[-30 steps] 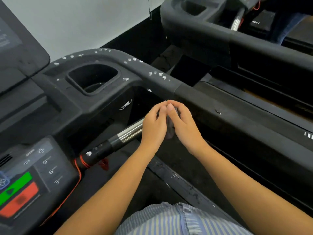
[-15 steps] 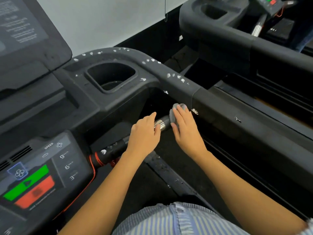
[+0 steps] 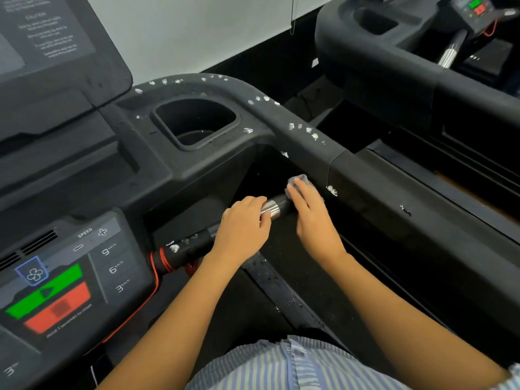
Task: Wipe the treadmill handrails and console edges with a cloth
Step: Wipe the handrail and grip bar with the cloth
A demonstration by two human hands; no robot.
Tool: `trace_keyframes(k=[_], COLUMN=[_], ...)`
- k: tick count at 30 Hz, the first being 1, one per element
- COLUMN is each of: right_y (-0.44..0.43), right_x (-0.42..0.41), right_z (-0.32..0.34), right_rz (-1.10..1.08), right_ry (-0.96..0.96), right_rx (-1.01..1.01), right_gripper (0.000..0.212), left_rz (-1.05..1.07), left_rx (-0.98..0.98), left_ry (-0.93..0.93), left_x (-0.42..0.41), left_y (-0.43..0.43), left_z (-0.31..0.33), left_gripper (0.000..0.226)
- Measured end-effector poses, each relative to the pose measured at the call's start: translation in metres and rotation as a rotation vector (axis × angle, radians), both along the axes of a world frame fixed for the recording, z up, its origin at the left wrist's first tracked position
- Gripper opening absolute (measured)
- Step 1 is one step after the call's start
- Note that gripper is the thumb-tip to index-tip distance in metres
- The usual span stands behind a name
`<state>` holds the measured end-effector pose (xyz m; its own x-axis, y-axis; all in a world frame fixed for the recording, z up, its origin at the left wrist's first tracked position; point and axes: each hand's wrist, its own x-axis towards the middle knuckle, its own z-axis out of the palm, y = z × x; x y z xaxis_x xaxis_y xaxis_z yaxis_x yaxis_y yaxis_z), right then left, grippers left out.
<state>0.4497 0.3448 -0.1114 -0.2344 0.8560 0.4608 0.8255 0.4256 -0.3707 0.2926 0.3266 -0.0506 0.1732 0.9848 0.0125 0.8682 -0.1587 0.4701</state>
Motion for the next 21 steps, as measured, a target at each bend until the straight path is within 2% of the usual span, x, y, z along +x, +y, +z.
trace_keyframes(k=[3, 7, 12, 15, 21], right_y=[-0.006, -0.009, -0.001, -0.008, -0.025], right_x=[-0.012, -0.006, 0.001, -0.013, -0.024], right_z=[0.001, 0.0, -0.006, -0.004, -0.013], right_rz=[-0.023, 0.077, -0.038, -0.093, 0.153], right_ry=[0.048, -0.014, 0.102, 0.165, 0.092], right_rx=[-0.022, -0.027, -0.021, -0.023, -0.027], right_gripper=[0.048, 0.061, 0.051, 0.055, 0.071], left_rz=[0.0, -0.004, -0.011, -0.014, -0.004], left_rx=[0.014, 0.019, -0.008, -0.001, 0.004], left_ry=[0.003, 0.0, -0.013, -0.026, -0.049], left_x=[0.0, 0.0, -0.002, -0.002, -0.001], left_y=[0.001, 0.001, 0.003, 0.002, 0.003], left_z=[-0.002, -0.003, -0.003, -0.002, -0.002], left_gripper=[0.04, 0.04, 0.04, 0.039, 0.034])
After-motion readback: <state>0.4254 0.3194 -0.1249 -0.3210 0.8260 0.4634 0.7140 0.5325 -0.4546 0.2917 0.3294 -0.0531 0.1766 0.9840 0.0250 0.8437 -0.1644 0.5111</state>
